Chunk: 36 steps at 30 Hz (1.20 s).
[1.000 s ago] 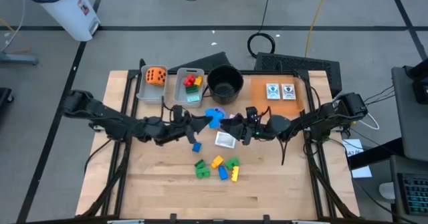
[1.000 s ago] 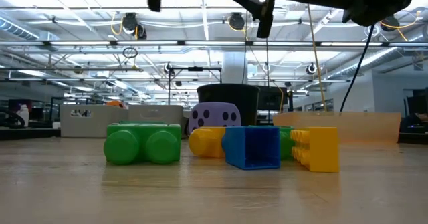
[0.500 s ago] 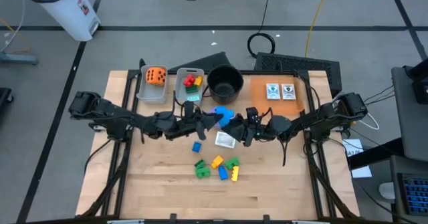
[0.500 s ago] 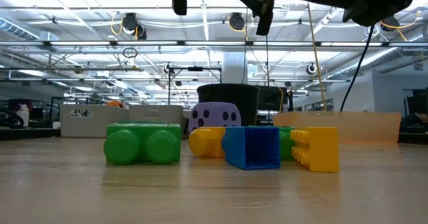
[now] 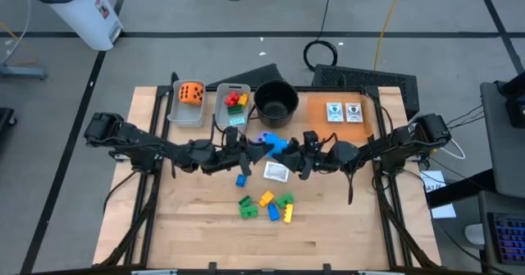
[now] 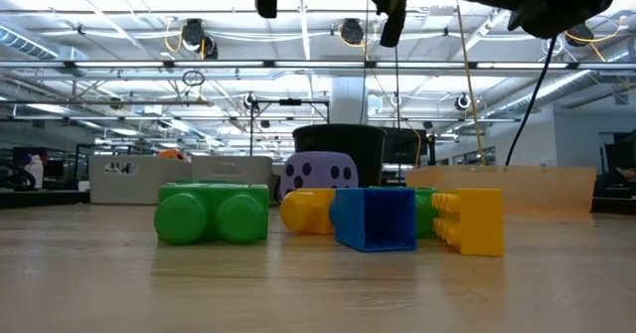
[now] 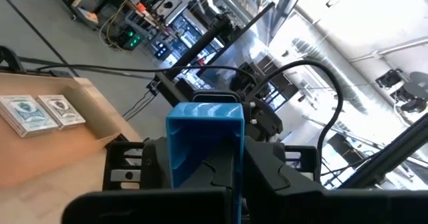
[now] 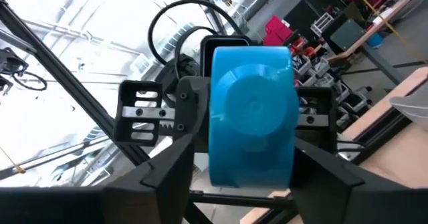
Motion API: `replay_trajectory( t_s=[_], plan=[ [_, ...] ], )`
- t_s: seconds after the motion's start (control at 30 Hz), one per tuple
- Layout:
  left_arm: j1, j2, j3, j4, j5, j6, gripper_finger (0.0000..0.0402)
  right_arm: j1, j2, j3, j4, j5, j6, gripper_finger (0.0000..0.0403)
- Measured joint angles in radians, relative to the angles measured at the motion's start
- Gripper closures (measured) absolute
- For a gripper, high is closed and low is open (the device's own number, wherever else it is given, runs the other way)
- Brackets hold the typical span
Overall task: Pick & Place Toys
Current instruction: Put the blue game piece into the right gray bin
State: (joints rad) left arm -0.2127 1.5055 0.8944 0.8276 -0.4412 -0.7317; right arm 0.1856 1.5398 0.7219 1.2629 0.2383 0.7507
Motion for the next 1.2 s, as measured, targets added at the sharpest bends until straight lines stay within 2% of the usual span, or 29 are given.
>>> replay_trajectory(
  t_s=[0.23,0.5,0.7,1.0,1.2],
  plan=[
    [0.0,0.0,0.0,-0.001,0.001,-0.01,0.0374,0.0,0.0,0.0,-0.037,-0.004,0.022,0.0263],
    [0.0,0.0,0.0,-0.001,0.028,-0.004,0.0384,0.0,0.0,0.0,-0.033,-0.004,0.014,0.0259],
    [0.013,0.0,0.0,-0.002,0.116,0.019,0.0329,0.001,0.0,0.0,-0.032,-0.009,0.014,0.0265],
    [0.026,-0.001,0.0,0.002,0.135,0.021,0.0236,0.0,0.0,0.0,-0.034,-0.004,0.023,0.0263],
    [0.053,-0.016,-0.001,0.001,0.167,0.06,0.0199,-0.003,-0.001,0.0,-0.032,-0.062,0.027,0.0265]
  ],
)
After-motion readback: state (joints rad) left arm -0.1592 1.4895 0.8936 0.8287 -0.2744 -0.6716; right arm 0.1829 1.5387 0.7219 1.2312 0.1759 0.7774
